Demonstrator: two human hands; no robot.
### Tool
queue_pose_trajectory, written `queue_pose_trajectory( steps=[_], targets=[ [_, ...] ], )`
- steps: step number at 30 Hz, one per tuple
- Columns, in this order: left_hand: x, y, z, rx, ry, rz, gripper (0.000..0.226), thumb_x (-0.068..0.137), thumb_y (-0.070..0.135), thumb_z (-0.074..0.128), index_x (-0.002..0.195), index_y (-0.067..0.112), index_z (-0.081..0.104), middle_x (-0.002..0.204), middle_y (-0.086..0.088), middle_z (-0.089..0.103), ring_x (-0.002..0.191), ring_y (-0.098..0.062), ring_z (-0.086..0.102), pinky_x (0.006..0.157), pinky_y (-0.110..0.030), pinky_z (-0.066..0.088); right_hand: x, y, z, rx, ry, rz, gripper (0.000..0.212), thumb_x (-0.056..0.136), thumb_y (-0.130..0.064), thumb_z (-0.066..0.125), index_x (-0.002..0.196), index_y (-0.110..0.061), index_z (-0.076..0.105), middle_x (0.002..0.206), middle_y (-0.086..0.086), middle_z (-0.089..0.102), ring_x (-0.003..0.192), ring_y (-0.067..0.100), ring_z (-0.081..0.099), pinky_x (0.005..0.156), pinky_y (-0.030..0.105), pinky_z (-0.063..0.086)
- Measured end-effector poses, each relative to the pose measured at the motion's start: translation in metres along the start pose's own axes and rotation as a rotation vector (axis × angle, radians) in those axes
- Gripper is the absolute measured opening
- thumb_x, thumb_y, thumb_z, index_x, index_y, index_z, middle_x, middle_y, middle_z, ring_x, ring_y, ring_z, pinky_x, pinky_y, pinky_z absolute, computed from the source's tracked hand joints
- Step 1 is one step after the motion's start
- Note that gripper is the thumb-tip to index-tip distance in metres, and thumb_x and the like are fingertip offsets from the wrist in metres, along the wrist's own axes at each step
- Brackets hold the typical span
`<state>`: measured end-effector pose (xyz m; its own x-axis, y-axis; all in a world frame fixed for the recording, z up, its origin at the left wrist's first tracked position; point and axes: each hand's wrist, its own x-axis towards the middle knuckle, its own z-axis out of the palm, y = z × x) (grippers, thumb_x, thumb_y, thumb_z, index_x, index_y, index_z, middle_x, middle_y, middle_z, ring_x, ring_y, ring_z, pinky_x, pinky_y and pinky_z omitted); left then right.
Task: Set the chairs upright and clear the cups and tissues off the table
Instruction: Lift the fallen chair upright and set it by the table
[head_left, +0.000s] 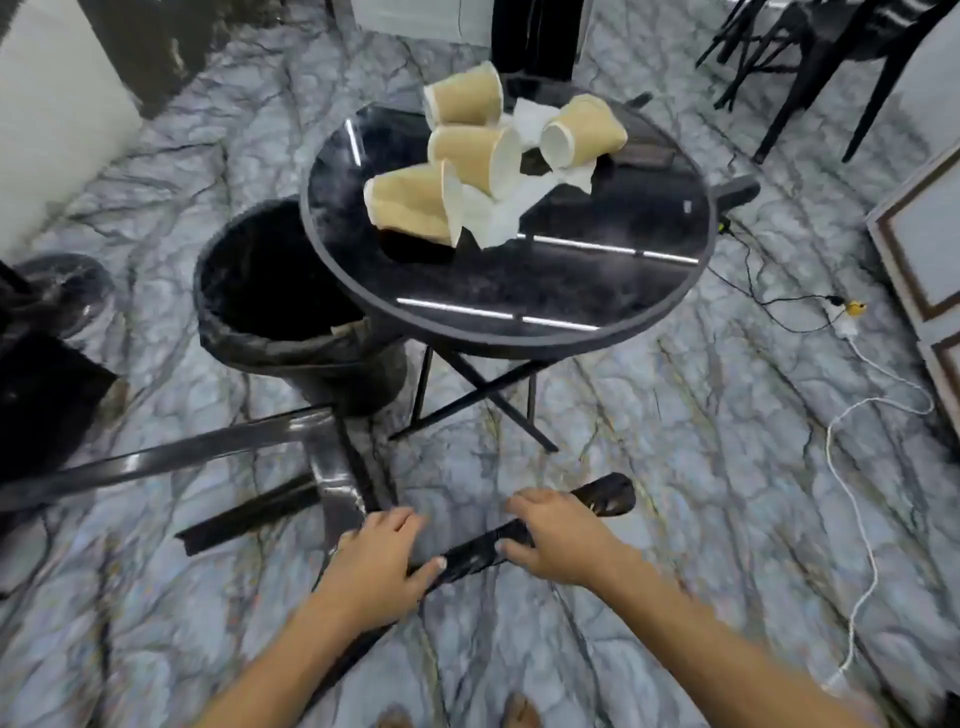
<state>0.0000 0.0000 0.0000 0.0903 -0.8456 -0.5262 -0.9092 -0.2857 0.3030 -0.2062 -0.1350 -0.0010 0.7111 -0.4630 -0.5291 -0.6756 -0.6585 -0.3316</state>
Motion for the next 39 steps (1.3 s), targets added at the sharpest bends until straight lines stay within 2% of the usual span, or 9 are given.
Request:
queue_pose_trajectory(
  steps=[3,5,8,11,15,23,27,33,39],
  targets=[
    [0.039,-0.019,0.065,0.013,-0.057,-0.015,0.062,0.096,0.061,0.037,0.147,0.025,0.035,0.153,0.006,0.037,0.137,-0.022,0.037,0.107,-0.042,0.04,0.046,0.025,0.064,-0.046,-0.02,-0.058,0.054,0.092,-0.054,0.043,0.127,-0.014,0.053,0.123,0.009,0.057,0.114,0.031,0.053,0.095,0.042,0.041],
    [0.06,-0.033,0.104,-0.008,-0.083,-0.02,0.062,0.095,0.063,0.034,0.145,0.026,0.037,0.147,0.007,0.041,0.133,-0.02,0.042,0.104,-0.04,0.042,0.07,0.037,0.101,-0.063,0.0,-0.099,0.072,0.082,-0.062,0.024,0.131,-0.016,0.053,0.13,0.005,0.056,0.12,0.029,0.051,0.104,0.044,0.036],
    [0.086,-0.05,0.149,-0.036,-0.091,-0.004,0.085,0.083,0.077,0.012,0.144,0.024,0.038,0.145,0.005,0.045,0.13,-0.021,0.046,0.104,-0.04,0.043,0.1,0.054,0.144,-0.104,0.043,-0.131,0.085,0.076,-0.068,0.014,0.135,-0.018,0.051,0.139,0.001,0.053,0.125,0.027,0.048,0.11,0.046,0.03],
    [0.106,-0.061,0.176,-0.091,-0.087,0.013,0.107,0.07,0.088,-0.007,0.14,0.025,0.043,0.136,0.005,0.053,0.123,-0.021,0.052,0.099,-0.041,0.046,0.118,0.067,0.174,-0.115,0.07,-0.136,0.074,0.085,-0.071,0.026,0.131,-0.022,0.055,0.131,-0.003,0.06,0.119,0.026,0.053,0.109,0.049,0.03],
    [0.112,-0.06,0.185,-0.293,-0.104,0.06,0.097,0.078,0.086,0.011,0.14,0.02,0.045,0.126,0.003,0.059,0.113,-0.014,0.057,0.096,-0.037,0.05,0.123,0.076,0.189,-0.095,0.167,-0.169,0.068,0.087,-0.075,0.036,0.126,-0.025,0.061,0.114,-0.005,0.067,0.105,0.023,0.059,0.103,0.048,0.037],
    [0.113,-0.056,0.185,-0.256,-0.116,0.042,0.063,0.097,0.061,0.039,0.145,0.021,0.039,0.132,0.003,0.056,0.115,-0.014,0.056,0.096,-0.033,0.05,0.106,0.123,0.164,-0.107,0.221,-0.12,0.072,0.084,-0.082,0.033,0.12,-0.028,0.063,0.107,-0.009,0.067,0.102,0.019,0.061,0.104,0.043,0.038],
    [0.125,-0.036,0.181,-0.16,-0.128,-0.008,0.059,0.094,0.068,0.033,0.129,0.022,0.046,0.116,0.003,0.059,0.098,-0.019,0.059,0.084,-0.04,0.052,0.098,0.162,0.154,-0.125,0.312,-0.05,0.071,0.081,-0.087,0.034,0.114,-0.033,0.066,0.101,-0.014,0.066,0.1,0.018,0.06,0.104,0.047,0.033],
    [0.168,0.018,0.179,-0.289,-0.129,0.098,0.038,0.101,0.053,0.038,0.12,0.021,0.048,0.095,0.003,0.056,0.08,-0.019,0.056,0.067,-0.037,0.047,0.102,0.173,0.156,-0.031,0.355,-0.067,0.07,0.082,-0.086,0.033,0.108,-0.03,0.065,0.096,-0.013,0.063,0.09,0.02,0.056,0.097,0.041,0.035],
    [0.156,0.017,0.193,-0.26,0.031,0.097,0.041,0.102,0.052,0.029,0.133,0.029,0.045,0.119,0.009,0.058,0.111,-0.014,0.053,0.098,-0.034,0.033,0.093,0.18,0.132,-0.024,0.194,0.023,0.086,0.069,-0.095,0.025,0.118,-0.034,0.061,0.107,-0.014,0.061,0.109,0.016,0.051,0.107,0.038,0.022]
  ],
)
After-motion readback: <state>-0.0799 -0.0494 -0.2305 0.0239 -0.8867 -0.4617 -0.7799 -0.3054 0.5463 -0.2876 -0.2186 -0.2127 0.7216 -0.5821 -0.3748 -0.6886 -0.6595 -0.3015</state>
